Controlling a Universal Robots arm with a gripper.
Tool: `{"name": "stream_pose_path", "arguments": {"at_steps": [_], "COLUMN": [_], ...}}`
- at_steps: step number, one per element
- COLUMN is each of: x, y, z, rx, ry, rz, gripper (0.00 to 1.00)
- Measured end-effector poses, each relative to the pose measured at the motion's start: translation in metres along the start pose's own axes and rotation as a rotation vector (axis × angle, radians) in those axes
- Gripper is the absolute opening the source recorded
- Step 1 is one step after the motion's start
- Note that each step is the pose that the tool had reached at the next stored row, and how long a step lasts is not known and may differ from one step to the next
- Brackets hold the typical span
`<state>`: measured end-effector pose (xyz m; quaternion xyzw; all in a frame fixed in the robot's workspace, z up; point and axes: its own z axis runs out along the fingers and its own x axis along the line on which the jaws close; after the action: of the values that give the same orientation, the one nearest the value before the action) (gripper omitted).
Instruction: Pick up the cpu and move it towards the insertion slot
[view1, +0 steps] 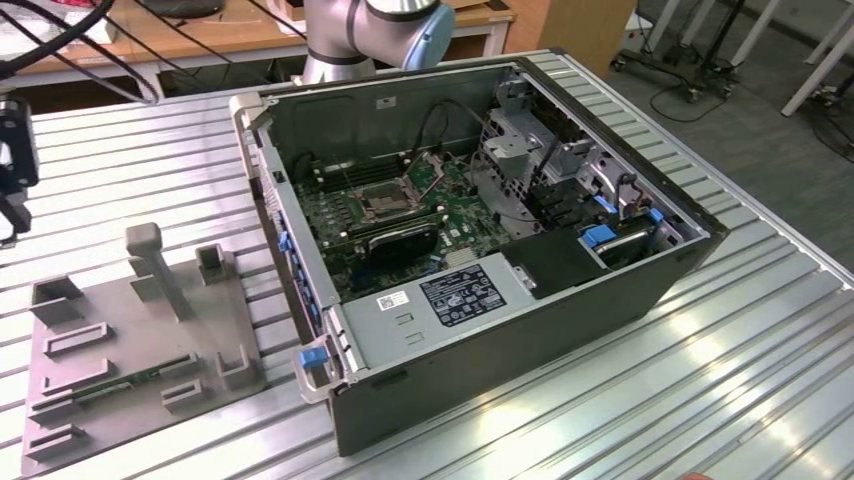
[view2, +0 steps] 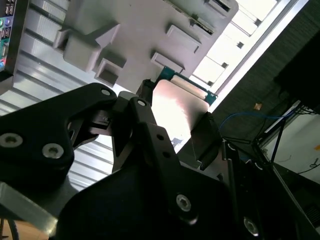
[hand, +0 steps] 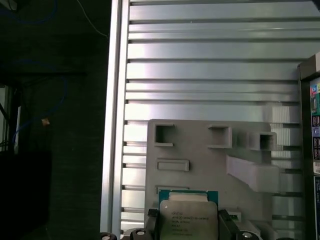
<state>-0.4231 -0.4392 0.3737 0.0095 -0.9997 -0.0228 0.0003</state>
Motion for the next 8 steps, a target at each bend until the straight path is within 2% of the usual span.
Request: {"name": "stream_pose_path", "arguments": {"at_steps": [8], "x": [-0.0303], "y": [-0.0006], "z": [0.0000], "rx": [-0.0001], "ry": [-0.0001], "rz": [0.000], "gripper": [0.55]}}
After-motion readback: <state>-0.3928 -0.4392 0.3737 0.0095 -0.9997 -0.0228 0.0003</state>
